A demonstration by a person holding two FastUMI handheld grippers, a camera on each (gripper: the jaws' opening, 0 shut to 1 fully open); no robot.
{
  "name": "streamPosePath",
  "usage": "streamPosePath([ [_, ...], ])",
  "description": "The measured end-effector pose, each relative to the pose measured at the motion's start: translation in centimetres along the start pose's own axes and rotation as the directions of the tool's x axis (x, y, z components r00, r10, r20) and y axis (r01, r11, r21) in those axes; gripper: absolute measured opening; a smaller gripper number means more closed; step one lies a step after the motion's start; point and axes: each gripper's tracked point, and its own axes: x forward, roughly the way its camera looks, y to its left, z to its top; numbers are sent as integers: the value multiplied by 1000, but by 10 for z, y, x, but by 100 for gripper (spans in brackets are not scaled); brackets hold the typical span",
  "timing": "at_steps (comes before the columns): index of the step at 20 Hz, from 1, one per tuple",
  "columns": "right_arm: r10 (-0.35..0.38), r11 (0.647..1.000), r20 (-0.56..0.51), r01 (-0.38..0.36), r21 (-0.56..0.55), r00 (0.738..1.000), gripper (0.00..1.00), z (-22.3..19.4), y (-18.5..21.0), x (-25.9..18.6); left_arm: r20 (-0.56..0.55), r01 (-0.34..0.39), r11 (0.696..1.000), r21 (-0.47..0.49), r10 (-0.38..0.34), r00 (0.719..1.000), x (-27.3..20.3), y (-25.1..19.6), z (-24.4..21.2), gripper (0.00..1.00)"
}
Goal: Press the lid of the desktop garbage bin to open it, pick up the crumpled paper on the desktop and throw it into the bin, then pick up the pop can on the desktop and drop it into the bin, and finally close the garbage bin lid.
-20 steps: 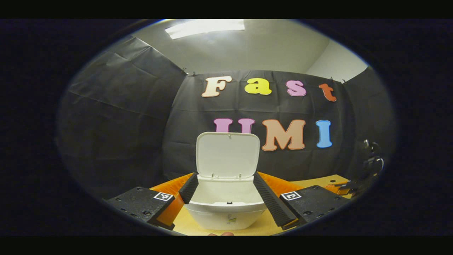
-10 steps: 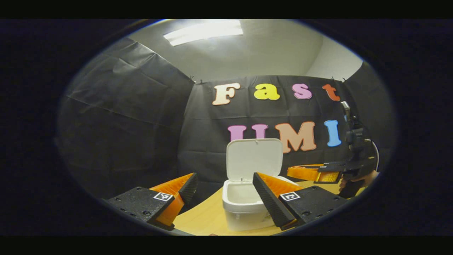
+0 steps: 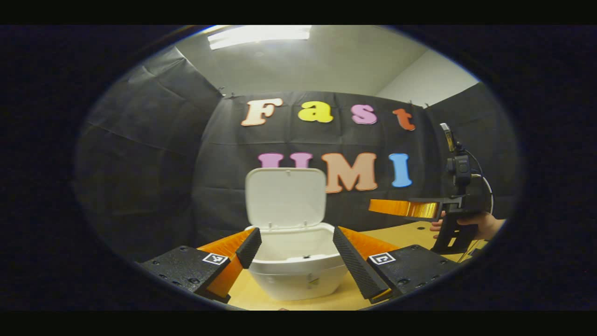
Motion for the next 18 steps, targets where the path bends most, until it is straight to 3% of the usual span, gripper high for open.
streamPosePath([
  [3, -184, 982, 55, 182, 41, 981, 96, 30, -82, -66, 23, 165, 986, -21, -165, 986, 29, -83, -6, 94],
  [6, -338, 941, 93, 334, 52, 937, 95, 44, -141, -137, 7, 251, 967, -33, -251, 968, 53, -148, -38, 97],
  [7, -375, 927, 100, 370, 58, 922, 95, 45, -154, -159, -22, 265, 964, -39, -266, 964, 63, -164, -61, 94],
  [9, -446, 895, 102, 442, 59, 889, 95, 44, -177, -196, -94, 254, 966, -48, -257, 962, 81, -184, -114, 94],
  [12, -539, 842, 59, 537, 43, 840, 96, 32, -213, -240, -246, 185, 982, -41, -190, 951, 105, -190, -206, 95],
  [14, -560, 828, 41, 557, 61, 828, 96, 29, -225, -257, -330, 160, 986, -36, -163, 930, 117, -191, -254, 95],
  [17, -556, 825, 33, 546, 148, 831, 96, 36, -236, -273, -399, 128, 991, -36, -132, 907, 125, -193, -305, 95],
  [18, -559, 821, 36, 547, 163, 829, 96, 38, -241, -276, -424, 112, 993, -40, -118, 898, 127, -192, -320, 100],
])
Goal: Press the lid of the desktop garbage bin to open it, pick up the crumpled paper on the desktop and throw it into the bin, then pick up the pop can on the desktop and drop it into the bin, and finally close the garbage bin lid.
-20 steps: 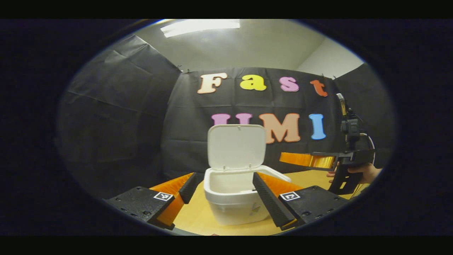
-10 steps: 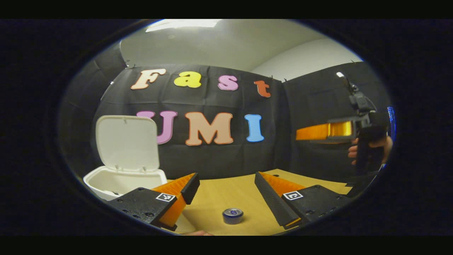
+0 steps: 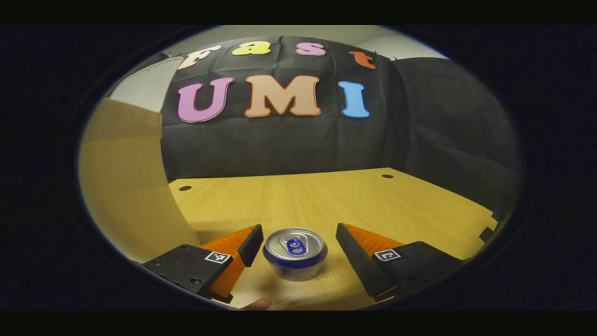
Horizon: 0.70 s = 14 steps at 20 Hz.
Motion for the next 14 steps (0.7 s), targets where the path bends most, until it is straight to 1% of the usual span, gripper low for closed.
streamPosePath([
  [1, -7, 1000, 2, 7, 0, 1000, 95, -2, -5, 2, -35, -15, 1000, -11, 14, 999, 5, 1, -12, 95],
  [2, -16, 1000, 5, 16, -11, 1000, 93, -2, -6, 2, -64, -15, 1000, -24, 13, 998, 10, -1, -24, 96],
  [3, -23, 999, 8, 23, -26, 1000, 95, -2, -4, 1, -81, -24, 999, -36, 21, 996, 13, 0, -30, 97],
  [4, -28, 999, 8, 28, -41, 1000, 95, -2, -3, 1, -84, -46, 998, -44, 42, 996, 11, 6, -31, 95],
  [5, -30, 998, 7, 30, -54, 1000, 95, -4, -5, 2, -73, -48, 998, -48, 44, 996, 15, 6, -26, 80],
  [7, -27, 997, -1, 27, -67, 1000, 95, -5, -7, 2, -56, -41, 998, -56, 38, 998, 1, 3, -7, 79],
  [8, -21, 998, -5, 20, -67, 1000, 95, -7, -5, 3, -37, -23, 998, -60, 20, 999, -10, 3, 17, 79],
  [9, -10, 998, -8, 9, -66, 1000, 95, -10, -4, 4, -3, 3, 997, -72, -3, 1000, -24, 3, 51, 78],
  [10, 9, 998, -19, -10, -62, 1000, 95, -14, -1, 7, 50, 35, 996, -84, -30, 998, -39, 4, 89, 78],
  [11, 40, 998, -42, -42, -51, 998, 96, -22, 6, 10, 131, 62, 994, -94, -50, 990, -55, 9, 133, 78],
  [12, 76, 996, -65, -79, -38, 995, 95, -30, 16, 13, 195, 68, 993, -92, -49, 980, -77, 20, 170, 77],
  [13, 110, 993, -78, -112, -27, 991, 96, -35, 32, 20, 240, 48, 996, -79, -27, 970, -94, 42, 206, 76],
  [14, 141, 990, -81, -143, -20, 987, 96, -38, 45, 24, 274, 2, 997, -74, 18, 961, -112, 71, 236, 77],
])
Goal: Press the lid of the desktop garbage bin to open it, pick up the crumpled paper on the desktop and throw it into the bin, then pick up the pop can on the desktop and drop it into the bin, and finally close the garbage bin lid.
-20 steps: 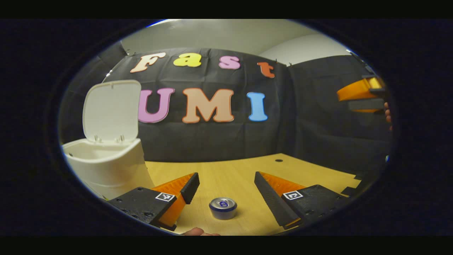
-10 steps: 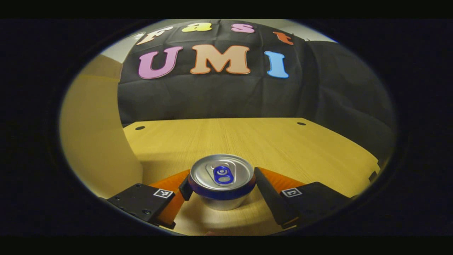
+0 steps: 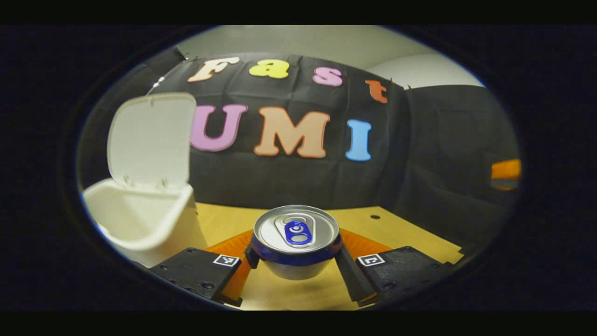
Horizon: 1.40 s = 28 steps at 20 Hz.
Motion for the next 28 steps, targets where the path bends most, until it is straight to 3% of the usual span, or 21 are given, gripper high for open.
streamPosePath([
  [3, 71, 997, -15, -71, 0, 997, 96, -11, 31, 10, 65, -182, 983, 23, 180, 981, -27, 94, 49, 75],
  [5, 87, 996, -10, -87, -12, 996, 95, -12, 43, 13, 22, -280, 960, 22, 280, 960, -35, 146, 39, 76],
  [8, 90, 996, -5, -90, -26, 996, 95, -13, 52, 13, -60, -341, 939, 32, 343, 937, -41, 184, 13, 76],
  [11, 75, 997, 3, -75, -32, 997, 96, -11, 54, 13, -52, -375, 923, 89, 381, 923, -45, 196, 11, 82],
  [13, 53, 998, 12, -53, -22, 998, 95, -12, 47, 13, -18, -357, 926, 121, 362, 932, -44, 188, 19, 96],
  [19, 34, 998, 32, -36, 47, 999, 95, -14, 41, 21, 76, -290, 947, 139, 282, 956, -37, 168, 90, 95],
  [22, 47, 996, 38, -49, 71, 998, 95, -17, 44, 22, 136, -278, 951, 135, 260, 956, -24, 172, 156, 95],
  [23, 44, 996, 38, -47, 72, 998, 95, -18, 42, 22, 161, -261, 957, 125, 240, 957, -16, 170, 181, 100],
  [24, 39, 997, 40, -42, 72, 998, 95, -19, 39, 22, 173, -248, 962, 115, 227, 958, -8, 173, 202, 95],
  [25, 33, 996, 40, -36, 76, 999, 96, -18, 36, 21, 188, -232, 967, 104, 210, 959, 2, 176, 222, 99],
  [26, 32, 996, 42, -35, 83, 999, 96, -18, 33, 19, 188, -215, 972, 94, 195, 963, 16, 180, 237, 95],
  [28, 20, 995, 50, -25, 97, 999, 95, -17, 27, 14, 109, -215, 973, 81, 206, 973, 47, 200, 237, 97],
])
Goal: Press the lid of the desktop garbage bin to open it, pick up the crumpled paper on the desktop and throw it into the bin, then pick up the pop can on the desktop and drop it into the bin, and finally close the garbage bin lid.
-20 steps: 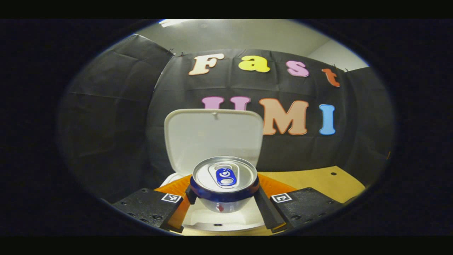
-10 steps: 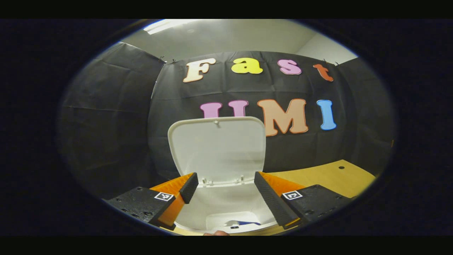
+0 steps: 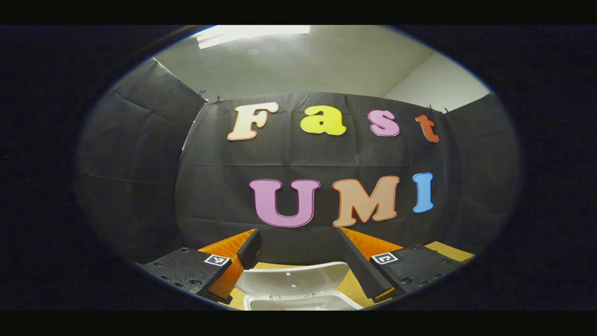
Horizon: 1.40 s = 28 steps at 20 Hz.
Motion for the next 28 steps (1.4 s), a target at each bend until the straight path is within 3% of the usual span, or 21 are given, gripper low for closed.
streamPosePath([
  [3, -40, 999, 21, 39, 15, 999, 96, 5, -17, -10, -210, -30, 999, -17, 26, 977, 23, 15, -51, 92],
  [6, -91, 995, 37, 90, 41, 995, 96, 9, -38, -19, -282, -9, 999, -50, -6, 959, 16, 14, -83, 91],
  [7, -100, 994, 38, 98, 54, 994, 95, 10, -43, -20, -268, -10, 999, -32, 1, 963, 12, 17, -84, 88],
  [9, -108, 991, 36, 105, 79, 994, 96, 10, -48, -22, -206, 40, 999, -12, -41, 978, 4, 7, -74, 91],
  [11, -104, 990, 38, 100, 95, 994, 96, 11, -49, -20, -189, 45, 998, -36, -51, 981, -4, 5, -79, 89],
  [14, -79, 992, 24, 77, 96, 997, 95, 6, -42, -16, -186, 6, 999, -50, -16, 982, -20, 11, -88, 90],
  [15, -73, 994, 19, 71, 89, 997, 96, 4, -41, -16, -212, -4, 999, -50, -7, 977, -28, 10, -97, 96],
  [17, -65, 995, 8, 65, 71, 998, 96, 0, -40, -14, -233, -10, 1000, -16, 6, 973, -51, 9, -126, 91],
  [18, -62, 996, 1, 62, 64, 998, 96, -2, -40, -13, -210, 7, 1000, -20, -12, 978, -60, 3, -130, 92],
  [21, -47, 997, -18, 48, 65, 999, 95, -1, -40, -11, -142, -51, 998, -40, 44, 989, -77, 7, -140, 99],
  [25, -22, 999, -34, 24, 46, 999, 95, 0, -36, -4, -209, -49, 999, -2, 48, 977, -106, -5, -191, 100],
  [28, -18, 1000, -37, 18, 2, 999, 95, 5, -35, 0, -188, -57, 998, 27, 61, 980, -114, -10, -207, 99],
])
